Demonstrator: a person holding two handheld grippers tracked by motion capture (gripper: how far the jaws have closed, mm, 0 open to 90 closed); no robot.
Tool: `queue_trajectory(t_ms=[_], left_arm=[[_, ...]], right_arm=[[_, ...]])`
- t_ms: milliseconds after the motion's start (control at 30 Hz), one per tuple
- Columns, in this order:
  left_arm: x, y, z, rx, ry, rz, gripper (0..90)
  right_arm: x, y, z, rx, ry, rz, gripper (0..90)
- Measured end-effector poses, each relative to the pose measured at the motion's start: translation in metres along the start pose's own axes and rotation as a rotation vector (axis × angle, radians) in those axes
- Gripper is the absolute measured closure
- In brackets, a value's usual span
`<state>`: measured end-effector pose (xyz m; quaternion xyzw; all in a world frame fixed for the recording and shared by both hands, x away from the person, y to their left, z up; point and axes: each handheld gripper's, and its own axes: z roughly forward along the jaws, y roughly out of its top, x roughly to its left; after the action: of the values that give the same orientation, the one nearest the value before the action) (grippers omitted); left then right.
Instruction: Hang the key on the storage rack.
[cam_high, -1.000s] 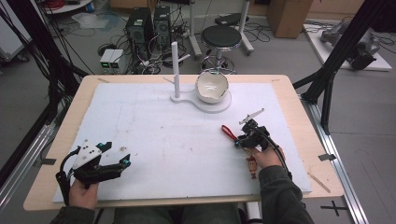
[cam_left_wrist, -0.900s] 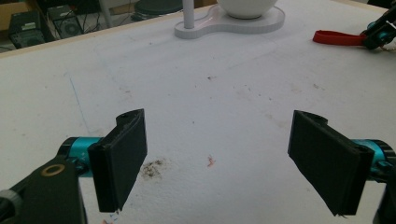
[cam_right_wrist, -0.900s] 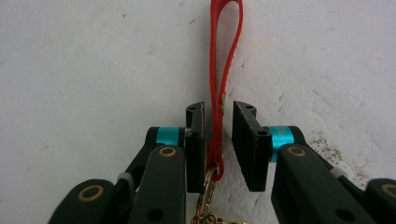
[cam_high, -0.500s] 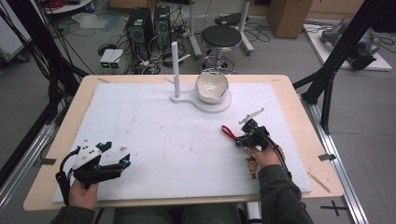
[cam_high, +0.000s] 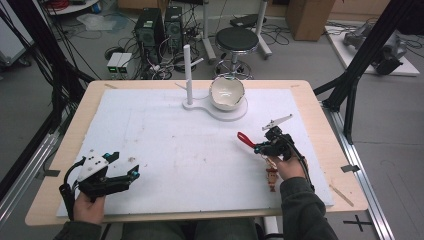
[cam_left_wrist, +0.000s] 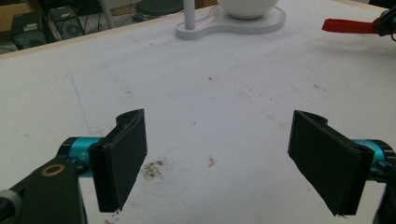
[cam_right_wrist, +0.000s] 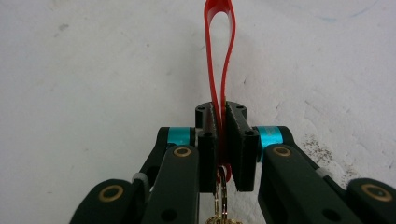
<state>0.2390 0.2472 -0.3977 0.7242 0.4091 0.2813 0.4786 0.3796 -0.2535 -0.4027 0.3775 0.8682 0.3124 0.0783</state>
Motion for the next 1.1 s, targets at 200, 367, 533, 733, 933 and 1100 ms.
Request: queue_trajectory(t_ms=[200,367,533,733,933,1100], left_arm=[[0.0,0.0,0.0,-0.001,0.0,0.002,20.2],[0.0,0.0,0.0,-0.003,0.0,0.005,20.2],[-0.001,0.0,-0.001,-0.002,0.0,0.006,20.2],[0.0,0.0,-0.001,-0.003,0.0,0.004,20.2],[0.0,0.0,-0.001,-0.002,0.001,0.006,20.2],[0.0,0.0,-0.001,-0.005,0.001,0.005,20.2]], right_arm=[[0.003,0.004,-0.013,-0.053,0.012,-0.009,83.3],[0.007,0.01,-0.023,-0.086,0.018,-0.02,83.4],[0.01,0.015,-0.029,-0.122,0.025,-0.03,83.4],[0.015,0.02,-0.036,-0.149,0.033,-0.038,83.4],[0.02,0.03,-0.046,-0.192,0.04,-0.057,83.4],[0.022,0.038,-0.053,-0.22,0.038,-0.065,83.4]])
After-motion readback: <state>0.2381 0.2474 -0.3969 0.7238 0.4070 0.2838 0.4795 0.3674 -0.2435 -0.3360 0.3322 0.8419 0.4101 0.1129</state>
